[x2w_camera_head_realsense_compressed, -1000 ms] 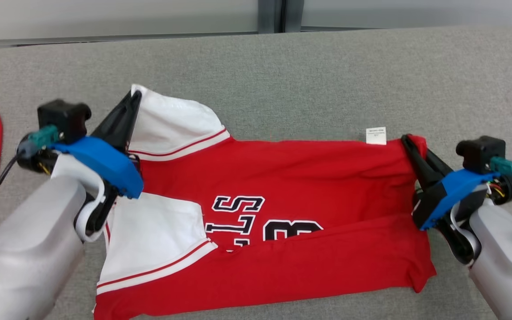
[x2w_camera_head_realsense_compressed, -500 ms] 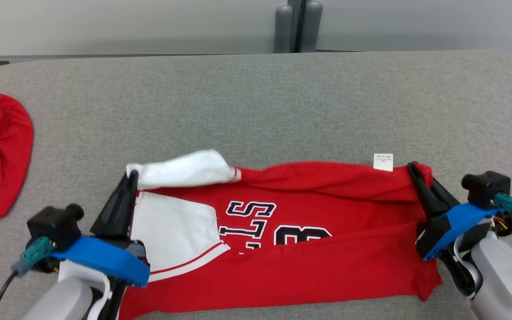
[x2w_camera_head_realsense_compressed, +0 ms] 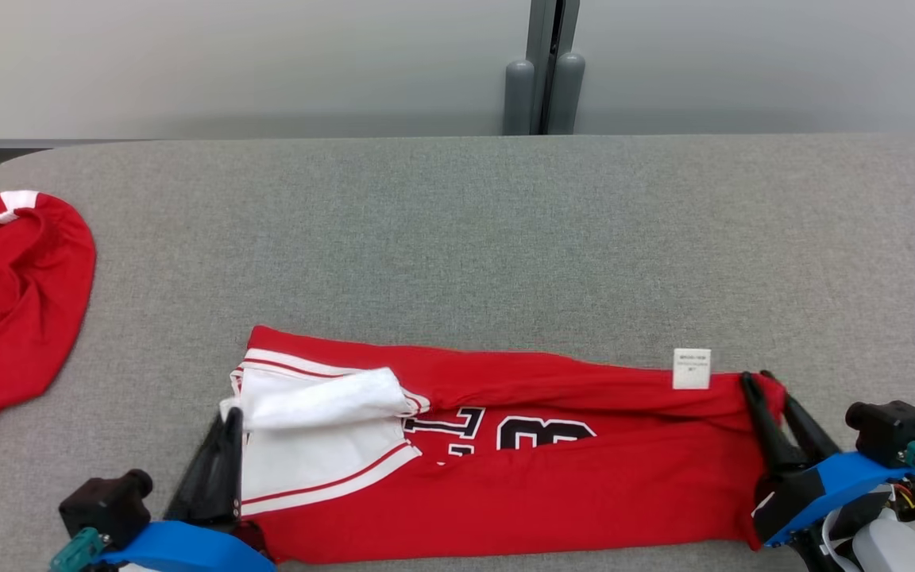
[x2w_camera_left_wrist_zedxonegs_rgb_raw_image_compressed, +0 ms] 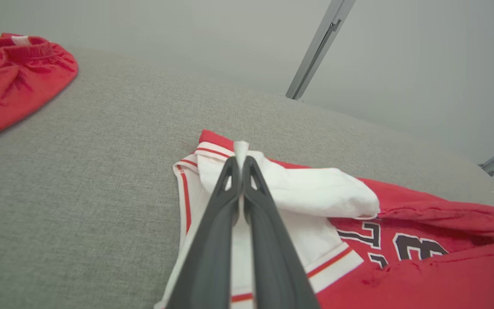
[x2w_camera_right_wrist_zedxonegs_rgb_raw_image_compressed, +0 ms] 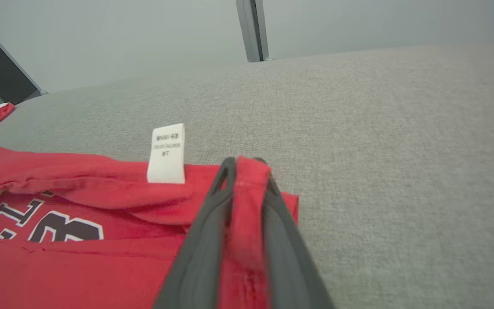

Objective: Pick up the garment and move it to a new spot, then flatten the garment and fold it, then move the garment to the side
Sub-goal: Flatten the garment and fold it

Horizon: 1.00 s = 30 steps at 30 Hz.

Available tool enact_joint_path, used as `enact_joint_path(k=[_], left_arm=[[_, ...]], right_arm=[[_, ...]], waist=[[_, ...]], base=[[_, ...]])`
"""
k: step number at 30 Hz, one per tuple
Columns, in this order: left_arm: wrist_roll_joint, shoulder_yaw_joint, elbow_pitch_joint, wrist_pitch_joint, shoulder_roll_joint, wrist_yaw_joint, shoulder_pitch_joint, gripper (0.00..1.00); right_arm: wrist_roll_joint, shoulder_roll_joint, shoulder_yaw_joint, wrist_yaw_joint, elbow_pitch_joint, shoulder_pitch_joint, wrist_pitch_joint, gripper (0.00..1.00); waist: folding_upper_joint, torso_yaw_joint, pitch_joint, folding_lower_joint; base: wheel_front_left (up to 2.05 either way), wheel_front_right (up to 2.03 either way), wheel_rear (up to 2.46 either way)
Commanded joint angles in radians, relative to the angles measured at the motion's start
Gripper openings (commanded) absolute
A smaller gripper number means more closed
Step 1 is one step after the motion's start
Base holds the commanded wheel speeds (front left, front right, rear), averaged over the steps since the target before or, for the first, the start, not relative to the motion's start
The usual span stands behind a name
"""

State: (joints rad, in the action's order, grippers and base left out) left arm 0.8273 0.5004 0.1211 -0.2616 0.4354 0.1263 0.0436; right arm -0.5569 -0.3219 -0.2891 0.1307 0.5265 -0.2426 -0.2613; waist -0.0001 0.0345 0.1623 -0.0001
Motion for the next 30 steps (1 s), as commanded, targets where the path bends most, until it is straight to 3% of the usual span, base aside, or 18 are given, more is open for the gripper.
enact_joint_path(k=[1,7,15,27,29,30], left_arm=[[-0.031,-0.040,0.007,-0.005,-0.017,-0.007,-0.010,1.00],[-0.188,-0.236,-0.020,-0.005,-0.109,-0.039,-0.048,1.00],[-0.446,-0.499,-0.080,-0.005,-0.244,-0.104,-0.088,1.00],[-0.632,-0.673,-0.059,-0.004,-0.330,-0.209,-0.111,1.00],[-0.649,-0.684,-0.055,-0.005,-0.338,-0.217,-0.118,1.00],[-0.655,-0.691,-0.054,-0.005,-0.341,-0.222,-0.120,1.00]], right_arm=[[-0.005,0.002,0.018,0.000,-0.023,0.026,-0.005,1.00],[-0.014,-0.003,0.063,0.000,-0.092,0.055,-0.005,1.00],[-0.012,0.014,0.091,0.000,0.000,0.034,0.071,1.00],[-0.055,0.070,0.069,0.000,0.110,0.058,0.157,1.00],[-0.067,0.080,0.055,0.000,0.115,0.068,0.166,0.22],[-0.072,0.082,0.052,0.000,0.113,0.071,0.165,0.00]], waist=[[0.0001,-0.004,-0.008,0.0001],[0.0001,-0.011,-0.028,0.0001],[0.0001,0.004,-0.033,0.0001],[0.0001,0.016,-0.036,0.0001],[0.0001,0.016,-0.041,0.0001],[0.0001,0.016,-0.044,0.0001]], base=[[0.00,0.00,0.00],[0.00,0.00,0.00],[0.00,0.00,0.00],[0.00,0.00,0.00],[0.00,0.00,0.00],[0.00,0.00,0.00]])
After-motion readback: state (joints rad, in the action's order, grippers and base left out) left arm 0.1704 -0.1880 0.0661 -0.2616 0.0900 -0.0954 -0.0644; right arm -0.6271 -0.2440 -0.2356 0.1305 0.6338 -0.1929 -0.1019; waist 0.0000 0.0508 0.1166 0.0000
